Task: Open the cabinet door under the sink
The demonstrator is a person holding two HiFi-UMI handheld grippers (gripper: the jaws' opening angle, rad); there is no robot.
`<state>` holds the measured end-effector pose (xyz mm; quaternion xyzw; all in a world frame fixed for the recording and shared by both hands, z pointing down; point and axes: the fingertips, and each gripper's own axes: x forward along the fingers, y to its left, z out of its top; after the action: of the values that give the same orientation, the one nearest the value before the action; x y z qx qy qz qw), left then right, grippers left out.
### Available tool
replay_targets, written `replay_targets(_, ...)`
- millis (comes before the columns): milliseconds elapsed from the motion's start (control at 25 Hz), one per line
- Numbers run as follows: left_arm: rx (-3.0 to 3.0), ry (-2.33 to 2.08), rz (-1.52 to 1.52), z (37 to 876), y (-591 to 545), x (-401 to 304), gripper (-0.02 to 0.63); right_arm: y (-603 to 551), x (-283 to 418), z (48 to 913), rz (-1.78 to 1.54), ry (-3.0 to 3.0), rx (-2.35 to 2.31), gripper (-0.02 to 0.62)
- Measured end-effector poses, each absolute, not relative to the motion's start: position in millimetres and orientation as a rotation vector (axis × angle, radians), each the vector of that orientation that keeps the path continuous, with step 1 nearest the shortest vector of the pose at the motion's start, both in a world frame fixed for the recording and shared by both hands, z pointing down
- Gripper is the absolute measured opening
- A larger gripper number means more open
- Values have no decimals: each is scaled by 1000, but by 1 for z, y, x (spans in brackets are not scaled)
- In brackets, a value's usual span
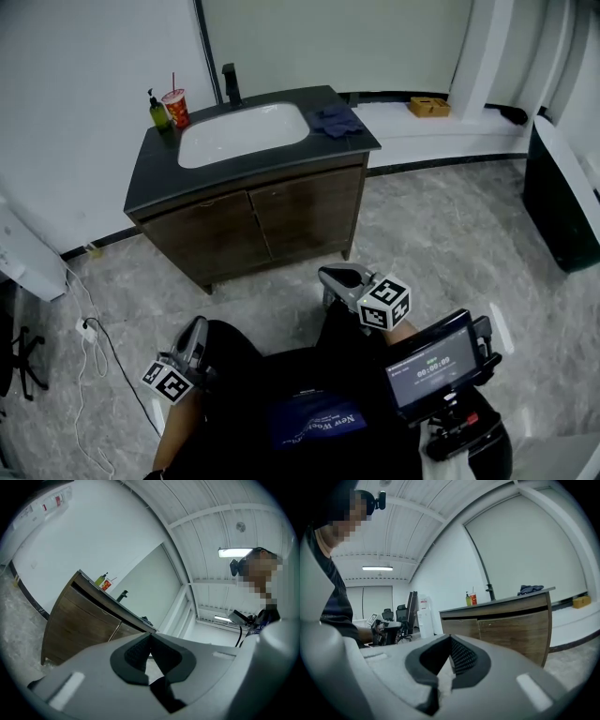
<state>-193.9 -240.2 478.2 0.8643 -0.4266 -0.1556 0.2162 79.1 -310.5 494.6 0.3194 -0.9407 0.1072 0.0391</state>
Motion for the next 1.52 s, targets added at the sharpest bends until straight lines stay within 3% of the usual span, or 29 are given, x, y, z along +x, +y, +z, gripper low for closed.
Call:
replay_targets(360,2435,-1114,-385,478,-302,-174,6,-364,87,505,323,-2866,1026,0)
replay_targets(1120,2418,-1180,-387,475,-380,-232,6,-515,-2,510,55,-2743,1001,2)
replay_targets(1520,2446,-1133,-360,478,-426,-215,6,-563,-10,515,-29,-2690,993,2)
